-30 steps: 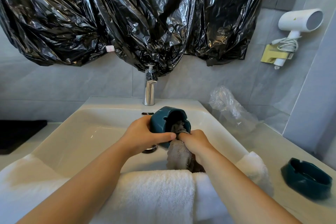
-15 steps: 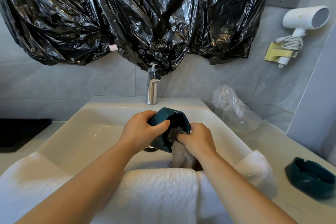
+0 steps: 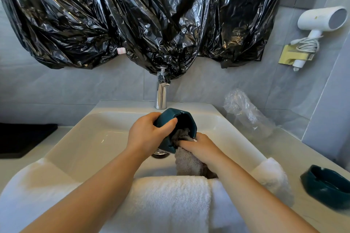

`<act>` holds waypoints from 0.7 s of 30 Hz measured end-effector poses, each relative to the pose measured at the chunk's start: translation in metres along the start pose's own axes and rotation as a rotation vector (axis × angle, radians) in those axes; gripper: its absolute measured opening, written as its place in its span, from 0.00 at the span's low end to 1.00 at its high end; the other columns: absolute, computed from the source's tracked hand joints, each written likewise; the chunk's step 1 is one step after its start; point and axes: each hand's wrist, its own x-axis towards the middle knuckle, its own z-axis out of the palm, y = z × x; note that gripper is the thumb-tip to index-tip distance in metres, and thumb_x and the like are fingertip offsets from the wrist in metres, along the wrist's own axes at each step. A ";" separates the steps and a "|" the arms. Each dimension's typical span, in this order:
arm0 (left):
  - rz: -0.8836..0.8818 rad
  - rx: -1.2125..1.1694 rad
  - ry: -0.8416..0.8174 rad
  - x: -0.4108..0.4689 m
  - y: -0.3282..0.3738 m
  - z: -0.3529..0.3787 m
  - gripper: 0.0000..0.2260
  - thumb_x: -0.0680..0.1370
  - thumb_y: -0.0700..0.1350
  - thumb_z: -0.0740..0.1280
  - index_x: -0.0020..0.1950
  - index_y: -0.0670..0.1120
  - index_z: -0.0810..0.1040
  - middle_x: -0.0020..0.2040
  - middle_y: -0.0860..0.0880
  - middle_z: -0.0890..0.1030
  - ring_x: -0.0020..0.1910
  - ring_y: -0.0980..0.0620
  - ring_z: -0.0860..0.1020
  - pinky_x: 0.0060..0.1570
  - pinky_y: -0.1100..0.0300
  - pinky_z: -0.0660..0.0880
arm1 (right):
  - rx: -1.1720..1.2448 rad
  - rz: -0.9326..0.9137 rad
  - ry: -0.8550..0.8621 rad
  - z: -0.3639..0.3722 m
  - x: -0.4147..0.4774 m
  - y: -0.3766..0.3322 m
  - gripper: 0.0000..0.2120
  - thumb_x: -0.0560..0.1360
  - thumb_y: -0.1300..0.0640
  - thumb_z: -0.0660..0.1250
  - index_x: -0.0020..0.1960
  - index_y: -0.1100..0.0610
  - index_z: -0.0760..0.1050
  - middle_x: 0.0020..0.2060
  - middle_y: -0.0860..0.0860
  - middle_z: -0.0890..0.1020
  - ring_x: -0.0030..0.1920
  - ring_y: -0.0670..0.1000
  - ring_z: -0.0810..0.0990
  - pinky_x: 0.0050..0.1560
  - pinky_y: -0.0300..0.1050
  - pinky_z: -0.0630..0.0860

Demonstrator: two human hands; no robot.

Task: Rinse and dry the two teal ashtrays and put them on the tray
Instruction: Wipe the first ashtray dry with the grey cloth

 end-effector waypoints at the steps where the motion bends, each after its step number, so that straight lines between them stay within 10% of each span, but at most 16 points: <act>1: -0.001 0.002 -0.007 0.000 0.000 0.001 0.18 0.68 0.65 0.63 0.43 0.53 0.81 0.37 0.54 0.81 0.40 0.54 0.79 0.41 0.50 0.79 | -0.023 -0.003 0.022 -0.001 0.001 0.001 0.14 0.73 0.52 0.71 0.57 0.54 0.78 0.50 0.52 0.83 0.52 0.53 0.80 0.48 0.45 0.76; 11: -0.034 -0.028 -0.101 0.002 -0.002 0.002 0.16 0.73 0.61 0.66 0.43 0.49 0.82 0.37 0.50 0.82 0.40 0.50 0.80 0.42 0.48 0.79 | -0.158 -0.156 0.510 -0.009 -0.005 -0.001 0.10 0.74 0.50 0.70 0.50 0.55 0.78 0.44 0.50 0.81 0.44 0.51 0.79 0.35 0.39 0.69; 21: -0.133 0.161 0.030 0.006 -0.005 0.000 0.17 0.74 0.62 0.65 0.36 0.50 0.76 0.32 0.52 0.78 0.33 0.53 0.75 0.30 0.59 0.67 | 0.379 0.083 0.405 -0.019 0.005 0.005 0.12 0.73 0.53 0.71 0.51 0.60 0.79 0.47 0.56 0.81 0.42 0.52 0.80 0.37 0.44 0.77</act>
